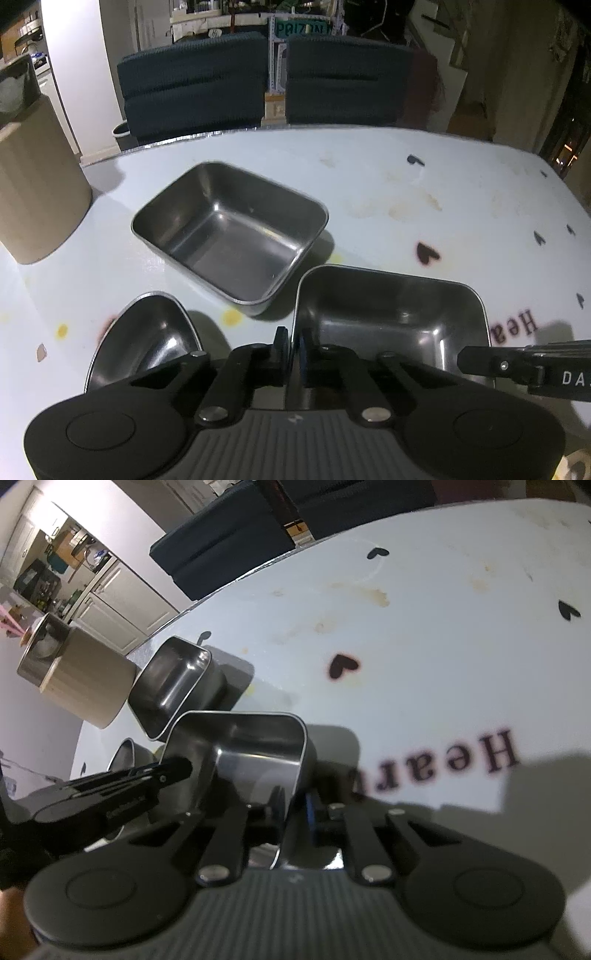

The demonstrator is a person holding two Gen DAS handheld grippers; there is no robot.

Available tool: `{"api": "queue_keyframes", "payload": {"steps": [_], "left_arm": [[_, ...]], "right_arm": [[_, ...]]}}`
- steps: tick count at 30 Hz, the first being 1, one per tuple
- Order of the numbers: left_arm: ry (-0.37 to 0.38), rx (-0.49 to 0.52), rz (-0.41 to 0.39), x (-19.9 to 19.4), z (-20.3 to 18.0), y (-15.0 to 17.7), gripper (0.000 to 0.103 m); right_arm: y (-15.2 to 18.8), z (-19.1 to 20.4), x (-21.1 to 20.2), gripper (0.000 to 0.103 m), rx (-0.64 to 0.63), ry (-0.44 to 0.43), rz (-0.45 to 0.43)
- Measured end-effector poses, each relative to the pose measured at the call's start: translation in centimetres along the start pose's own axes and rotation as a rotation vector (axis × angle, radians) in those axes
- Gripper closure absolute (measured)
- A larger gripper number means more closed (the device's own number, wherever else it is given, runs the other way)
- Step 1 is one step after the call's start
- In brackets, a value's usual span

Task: Organize plates and bowls
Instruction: 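Close both grippers on the steel tray rim, then lift the steel tray with both grippers and carry it across the table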

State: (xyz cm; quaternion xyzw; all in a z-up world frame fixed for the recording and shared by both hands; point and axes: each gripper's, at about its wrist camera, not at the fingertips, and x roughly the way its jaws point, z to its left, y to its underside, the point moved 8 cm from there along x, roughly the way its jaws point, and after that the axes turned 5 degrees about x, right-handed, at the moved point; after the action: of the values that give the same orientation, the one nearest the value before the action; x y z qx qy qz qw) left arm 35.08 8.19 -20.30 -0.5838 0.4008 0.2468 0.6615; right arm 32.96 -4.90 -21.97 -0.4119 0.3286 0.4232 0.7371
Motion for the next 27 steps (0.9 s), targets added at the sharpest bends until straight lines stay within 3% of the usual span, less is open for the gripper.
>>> {"api": "queue_keyframes", "payload": {"steps": [9,27], "left_arm": [[0.043,-0.030,-0.097,-3.0,-1.3,-1.4,0.100],[0.128,-0.045,-0.211,-9.6,-7.4,-1.7,0.099]], "right_arm": [[-1.3,-0.4,-2.1,0.093,-0.012,-0.013,-0.066],[-2.3,-3.3,-12.0,0.094,-0.082,-0.092,-0.222]]}}
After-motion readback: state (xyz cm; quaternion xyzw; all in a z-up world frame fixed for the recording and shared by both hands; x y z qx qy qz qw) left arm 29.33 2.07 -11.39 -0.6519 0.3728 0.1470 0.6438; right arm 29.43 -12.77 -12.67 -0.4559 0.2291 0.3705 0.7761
